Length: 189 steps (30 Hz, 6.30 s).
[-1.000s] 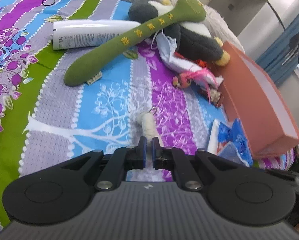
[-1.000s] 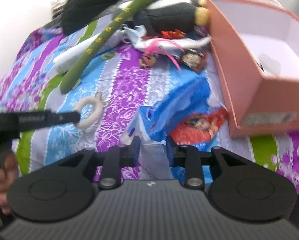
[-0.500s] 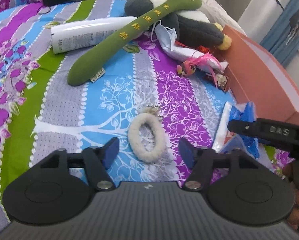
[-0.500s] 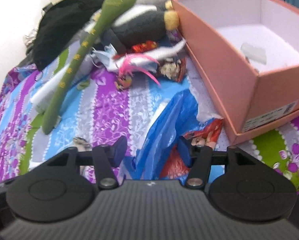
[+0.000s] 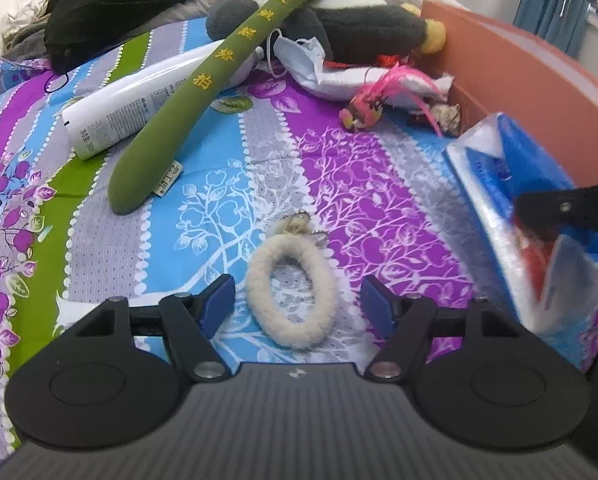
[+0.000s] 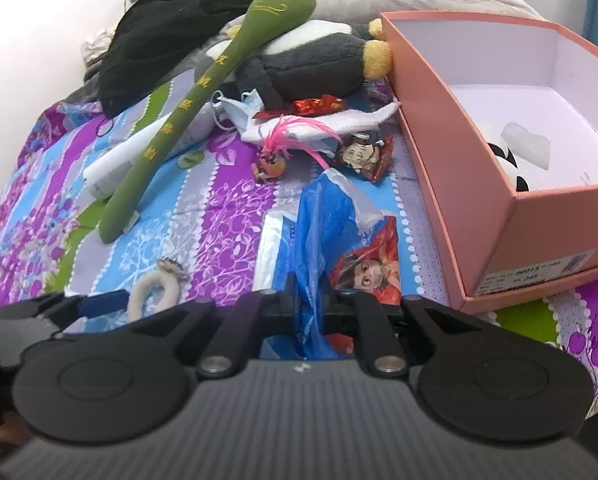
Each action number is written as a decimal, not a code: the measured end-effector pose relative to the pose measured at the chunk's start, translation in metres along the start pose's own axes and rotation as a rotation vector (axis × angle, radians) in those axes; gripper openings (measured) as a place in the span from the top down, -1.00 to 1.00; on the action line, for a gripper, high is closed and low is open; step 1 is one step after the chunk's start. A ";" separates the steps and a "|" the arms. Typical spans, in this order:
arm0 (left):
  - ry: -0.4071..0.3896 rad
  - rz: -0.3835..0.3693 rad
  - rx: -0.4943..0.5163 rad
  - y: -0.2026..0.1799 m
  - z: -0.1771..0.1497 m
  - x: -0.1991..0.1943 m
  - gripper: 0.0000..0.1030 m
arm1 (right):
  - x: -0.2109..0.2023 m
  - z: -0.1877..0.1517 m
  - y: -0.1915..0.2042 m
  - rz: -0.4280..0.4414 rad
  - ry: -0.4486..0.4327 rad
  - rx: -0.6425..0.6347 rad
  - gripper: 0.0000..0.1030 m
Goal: Organize soft objects
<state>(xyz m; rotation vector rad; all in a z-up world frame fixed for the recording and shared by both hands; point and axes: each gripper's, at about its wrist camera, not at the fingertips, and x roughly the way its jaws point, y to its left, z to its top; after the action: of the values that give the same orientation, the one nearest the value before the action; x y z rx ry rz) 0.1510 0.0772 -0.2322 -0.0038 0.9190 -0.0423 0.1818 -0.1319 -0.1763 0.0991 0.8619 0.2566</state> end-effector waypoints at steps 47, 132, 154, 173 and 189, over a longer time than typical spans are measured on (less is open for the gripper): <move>0.015 -0.156 -0.015 -0.142 0.276 -0.122 0.79 | -0.138 0.186 -0.111 -0.024 -0.077 0.026 0.77; -0.120 -0.187 -0.226 -0.031 0.035 -0.116 0.18 | -0.142 -0.002 -0.021 0.010 -0.219 -0.102 0.34; -0.037 -0.227 -0.307 0.005 0.066 0.005 0.18 | -0.012 0.000 0.004 -0.097 -0.164 -0.201 0.34; -0.035 -0.327 -0.169 0.009 0.130 0.109 -0.22 | 0.100 0.036 0.015 -0.368 -0.187 -0.346 -0.01; -0.044 -0.396 -0.060 0.001 0.139 0.123 0.04 | 0.133 0.049 0.015 -0.373 -0.156 -0.475 0.22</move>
<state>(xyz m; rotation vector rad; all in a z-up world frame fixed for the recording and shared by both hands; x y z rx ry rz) 0.3361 0.0713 -0.2451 -0.2418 0.8645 -0.3809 0.2993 -0.0819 -0.2402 -0.4751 0.6305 0.0957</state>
